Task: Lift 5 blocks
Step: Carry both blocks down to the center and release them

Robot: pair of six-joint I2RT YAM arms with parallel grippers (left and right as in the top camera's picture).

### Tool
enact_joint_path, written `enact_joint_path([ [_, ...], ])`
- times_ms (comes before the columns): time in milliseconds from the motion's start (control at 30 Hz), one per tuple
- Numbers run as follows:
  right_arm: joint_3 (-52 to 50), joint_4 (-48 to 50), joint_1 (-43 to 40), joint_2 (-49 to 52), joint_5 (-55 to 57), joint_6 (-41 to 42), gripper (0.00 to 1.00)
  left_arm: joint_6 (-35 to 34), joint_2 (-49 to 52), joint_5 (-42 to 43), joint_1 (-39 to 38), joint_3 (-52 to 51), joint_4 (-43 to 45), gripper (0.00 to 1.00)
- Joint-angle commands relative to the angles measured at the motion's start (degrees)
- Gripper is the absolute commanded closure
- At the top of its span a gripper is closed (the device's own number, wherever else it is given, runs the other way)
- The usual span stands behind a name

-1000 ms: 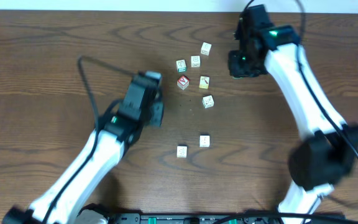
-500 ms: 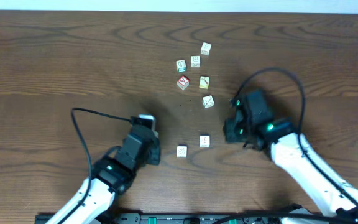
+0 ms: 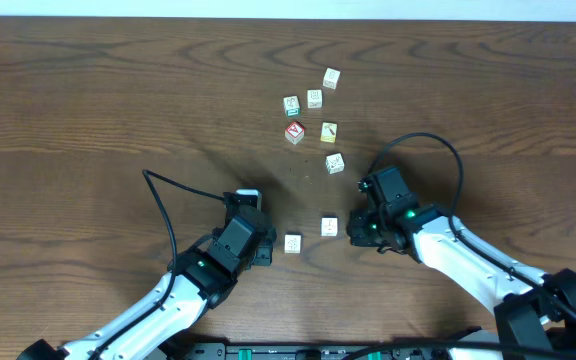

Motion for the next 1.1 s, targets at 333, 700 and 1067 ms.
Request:
enact_joint_path([
  [333,-0.3,3.3,1.2,5.5,0.0,-0.6,0.71,-0.9,0.2,-1.6,-0.1,-0.3,0.1,0.91],
  [700,0.4,0.3,1.1,4.8,1.6,-0.3,0.38,-0.9,0.2,-1.6,-0.1,-0.3,0.1,0.91],
  [1067,13.6,-16.7,-1.9,-1.4,9.0,-5.6,0.27,-0.7,0.2,1.6,-0.2,-0.3,-1.0,0.91],
])
